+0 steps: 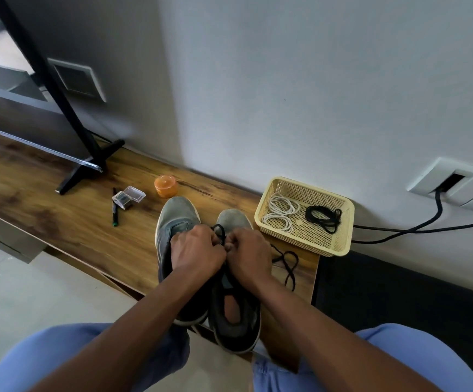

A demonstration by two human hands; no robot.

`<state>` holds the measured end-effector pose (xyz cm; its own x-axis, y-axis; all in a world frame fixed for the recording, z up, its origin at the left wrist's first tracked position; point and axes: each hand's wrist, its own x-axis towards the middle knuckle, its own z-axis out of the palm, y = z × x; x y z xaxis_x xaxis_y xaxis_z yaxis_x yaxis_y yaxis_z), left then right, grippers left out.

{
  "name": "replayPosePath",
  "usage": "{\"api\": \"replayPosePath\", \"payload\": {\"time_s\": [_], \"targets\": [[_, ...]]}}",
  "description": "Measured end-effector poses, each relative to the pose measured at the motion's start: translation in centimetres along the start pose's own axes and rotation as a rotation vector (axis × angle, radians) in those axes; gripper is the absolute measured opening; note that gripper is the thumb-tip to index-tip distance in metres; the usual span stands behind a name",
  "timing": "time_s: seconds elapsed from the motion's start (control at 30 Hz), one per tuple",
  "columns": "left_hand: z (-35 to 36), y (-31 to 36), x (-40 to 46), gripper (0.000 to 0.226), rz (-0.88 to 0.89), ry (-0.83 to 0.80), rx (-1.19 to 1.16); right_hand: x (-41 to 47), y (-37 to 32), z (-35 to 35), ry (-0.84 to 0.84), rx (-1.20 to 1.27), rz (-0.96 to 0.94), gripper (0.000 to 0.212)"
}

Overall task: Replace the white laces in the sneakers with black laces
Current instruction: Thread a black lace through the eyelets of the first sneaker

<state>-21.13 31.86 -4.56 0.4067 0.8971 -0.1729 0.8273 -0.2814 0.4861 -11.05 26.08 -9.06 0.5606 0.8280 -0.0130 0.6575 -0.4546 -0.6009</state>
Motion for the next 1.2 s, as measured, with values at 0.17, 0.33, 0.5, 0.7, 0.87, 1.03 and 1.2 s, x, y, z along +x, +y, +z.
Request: {"api": "replayPosePath", "payload": {"time_s": [0.17,0.33,0.5,0.7,0.87,1.03,1.2], "targets": [[0.0,-0.3,0.0,0.015,-0.007,-0.022,-0.006,-0.2,0.1,0.5,0.021,0.031,0.022,0.016],[0.2,-0.4,0.0,0.015,-0.001,-0.028,0.034,0.1,0.2,0.3,0.037,-0.140,-0.114,0.023],[0.5,-0.8,-0.2,0.017,0.033,-0.012,0.068,0.5,-0.2,-0.1,-0.047,-0.315,-0.290,0.016],[0.8,-1.2,-0.4,0.024,0.064,-0.003,0.100,0.6,0.0,0.1,-0.040,-0.246,-0.293,0.013],[0.4,-0.8,-0.5,0.029,0.052,-0.018,0.071,0.4,0.3,0.0,-0.013,-0.118,-0.230,0.014],[0.2,-0.9,-0.2,0.025,0.011,-0.033,-0.004,0.3,0.7,0.8,0.026,-0.087,-0.153,0.015],[0.5,-1.2,0.0,0.025,0.058,-0.018,0.078,0.3,0.6,0.8,0.038,-0.124,-0.115,0.016]]}}
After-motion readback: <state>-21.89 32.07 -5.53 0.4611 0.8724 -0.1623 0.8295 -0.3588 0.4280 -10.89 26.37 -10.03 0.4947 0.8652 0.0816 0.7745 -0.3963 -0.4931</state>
